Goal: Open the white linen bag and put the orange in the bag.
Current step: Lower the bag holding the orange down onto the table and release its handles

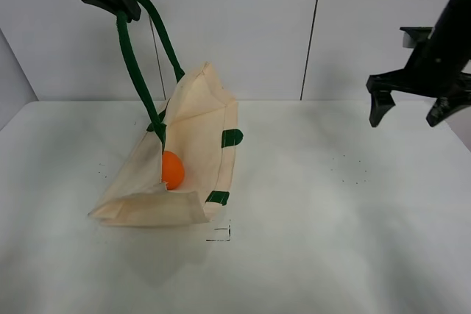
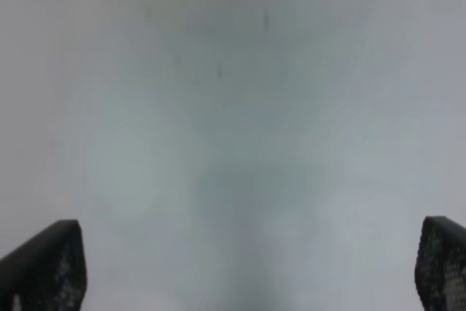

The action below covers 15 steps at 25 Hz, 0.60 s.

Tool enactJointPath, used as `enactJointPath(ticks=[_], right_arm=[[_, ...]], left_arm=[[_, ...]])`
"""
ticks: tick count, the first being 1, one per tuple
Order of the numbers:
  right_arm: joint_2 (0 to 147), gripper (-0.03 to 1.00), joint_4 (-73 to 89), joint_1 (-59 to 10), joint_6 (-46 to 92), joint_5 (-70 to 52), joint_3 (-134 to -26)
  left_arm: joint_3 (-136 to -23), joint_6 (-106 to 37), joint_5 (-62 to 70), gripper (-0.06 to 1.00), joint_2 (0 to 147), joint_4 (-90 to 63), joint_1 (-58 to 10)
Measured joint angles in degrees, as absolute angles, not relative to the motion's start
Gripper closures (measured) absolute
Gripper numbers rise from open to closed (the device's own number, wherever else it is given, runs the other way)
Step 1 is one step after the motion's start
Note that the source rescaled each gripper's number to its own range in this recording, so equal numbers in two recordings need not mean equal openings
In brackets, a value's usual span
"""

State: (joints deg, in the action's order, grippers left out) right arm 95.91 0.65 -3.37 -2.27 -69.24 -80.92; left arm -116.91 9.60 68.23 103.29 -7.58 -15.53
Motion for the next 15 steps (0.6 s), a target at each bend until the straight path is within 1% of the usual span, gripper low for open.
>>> enactJointPath(ticks=[7, 10, 15], right_arm=[[67.71, -0.03, 0.65, -3.37, -2.27, -69.37, -55.07], [54.73, -0.03, 0.65, -3.37, -2.27, -67.94, -46.12], [33.85, -0.03, 0.52, -3.37, -2.27, -61.47, -34.02]], left_arm=[[-116.91, 9.60, 68.23, 0.94, 103.29, -7.58, -15.53], [-116.91, 9.60, 68.23, 0.94, 103.29, -7.58, -15.53], [-116.91, 9.60, 68.23, 0.94, 103.29, -7.58, -15.53]])
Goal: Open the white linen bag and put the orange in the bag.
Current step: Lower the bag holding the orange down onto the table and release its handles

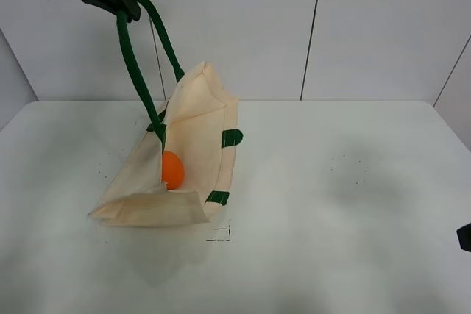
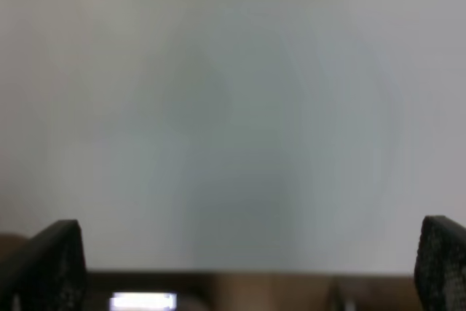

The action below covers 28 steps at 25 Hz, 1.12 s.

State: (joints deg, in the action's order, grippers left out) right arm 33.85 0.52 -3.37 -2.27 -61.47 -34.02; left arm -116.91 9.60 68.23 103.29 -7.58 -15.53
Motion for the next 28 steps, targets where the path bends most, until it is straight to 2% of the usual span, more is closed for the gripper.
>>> enactJointPath(ticks=[3, 9, 28], right_arm=[[22.20, -0.03, 0.52, -3.37, -1.37, -59.28, -29.21], [8.02, -0.03, 0.50, -3.37, -0.72, -58.90, -28.32], [-0.19, -0.03, 1.17, -1.36, -0.47, -58.78, -28.27]], left_arm=[[-116.91, 9.60, 68.23, 0.94, 103.29, -7.58, -15.53], [-116.91, 9.60, 68.23, 0.94, 103.29, -7.58, -15.53], [-116.91, 9.43, 68.23, 0.94, 103.59, -7.58, -15.53]])
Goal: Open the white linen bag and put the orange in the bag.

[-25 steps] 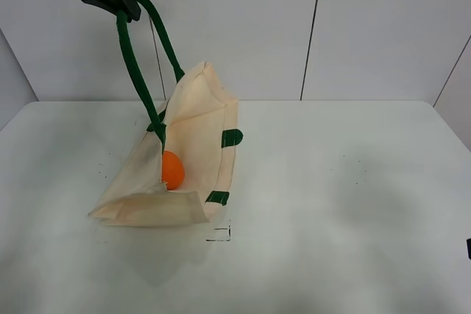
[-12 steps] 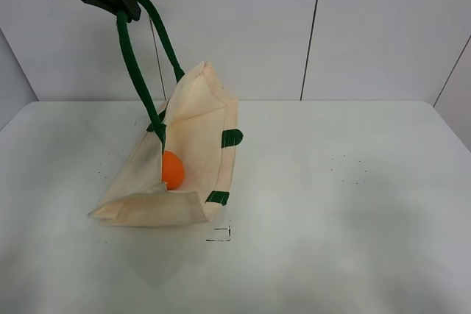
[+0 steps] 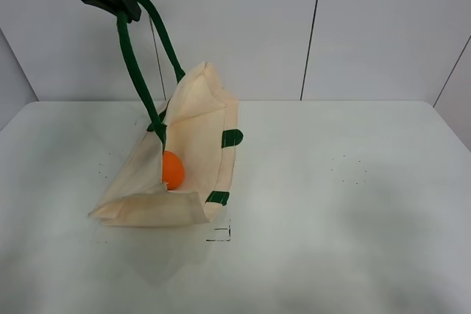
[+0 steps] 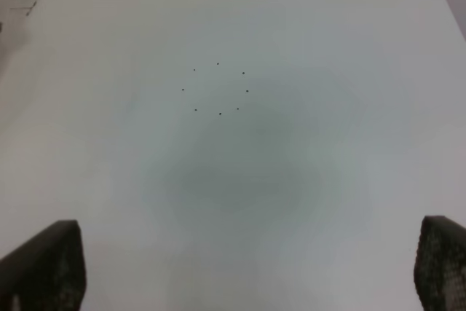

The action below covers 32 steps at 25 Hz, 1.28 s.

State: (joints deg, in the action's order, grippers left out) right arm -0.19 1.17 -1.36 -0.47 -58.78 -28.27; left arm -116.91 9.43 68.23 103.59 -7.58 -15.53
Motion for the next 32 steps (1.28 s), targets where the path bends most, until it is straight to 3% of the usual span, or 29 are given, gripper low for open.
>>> enactJointPath(ticks=[17, 19, 21, 24, 26, 28, 32], right_arm=[[-0.19, -0.03, 1.17, -1.36, 0.00, -58.78, -28.27], [-0.19, -0.03, 1.17, -1.36, 0.00, -58.78, -28.27], [-0.19, -0.03, 1.17, -1.36, 0.00, -58.78, -28.27], [-0.19, -0.03, 1.17, -1.36, 0.00, -58.78, -28.27], [-0.19, -0.03, 1.17, -1.36, 0.00, -58.78, -28.27], [-0.19, -0.03, 1.17, -1.36, 0.00, -58.78, -28.27], [-0.19, -0.03, 1.17, -1.36, 0.00, -58.78, -28.27]], left_arm=[[-114.80, 6.94, 64.31, 0.94, 126.60, -12.27, -15.53], [-114.64, 5.55, 64.26, 0.90, 127.46, -12.27, -15.53], [-114.64, 4.29, 63.91, 0.72, 127.55, -12.33, -15.53], [-114.64, 3.88, 63.80, 0.30, 127.55, -12.46, -15.53], [-114.64, 3.82, 63.80, 0.08, 127.55, -12.38, -15.53], [-114.64, 3.68, 63.80, 0.00, 127.55, -11.33, -15.53], [-114.64, 3.99, 64.64, -0.05, 127.55, -4.42, -15.53]])
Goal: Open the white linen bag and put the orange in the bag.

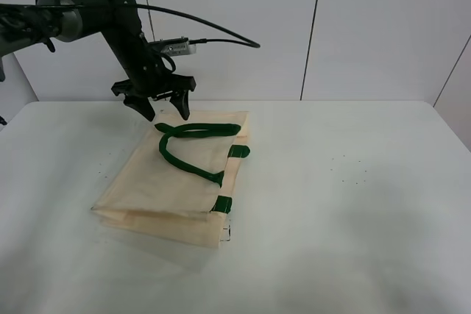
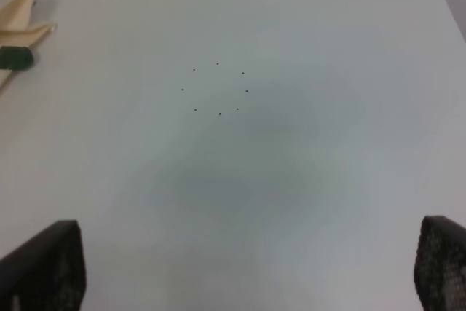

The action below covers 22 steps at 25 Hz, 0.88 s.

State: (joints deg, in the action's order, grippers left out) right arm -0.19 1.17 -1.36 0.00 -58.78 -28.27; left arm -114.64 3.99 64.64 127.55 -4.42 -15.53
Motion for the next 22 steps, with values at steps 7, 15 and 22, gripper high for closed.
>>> enactJointPath(ticks=[7, 15, 22], right_arm=[[-0.19, -0.03, 1.17, -1.36, 0.00, -58.78, -28.27], [-0.19, -0.03, 1.17, -1.36, 0.00, -58.78, -28.27], [-0.19, -0.03, 1.17, -1.36, 0.00, -58.78, -28.27]], left_arm=[[-114.64, 7.63, 67.25, -0.05, 127.55, 2.21, -15.02], [-114.64, 7.25, 67.25, -0.05, 127.55, 1.85, -5.53], [-114.64, 6.83, 67.96, -0.05, 127.55, 2.45, -0.25]])
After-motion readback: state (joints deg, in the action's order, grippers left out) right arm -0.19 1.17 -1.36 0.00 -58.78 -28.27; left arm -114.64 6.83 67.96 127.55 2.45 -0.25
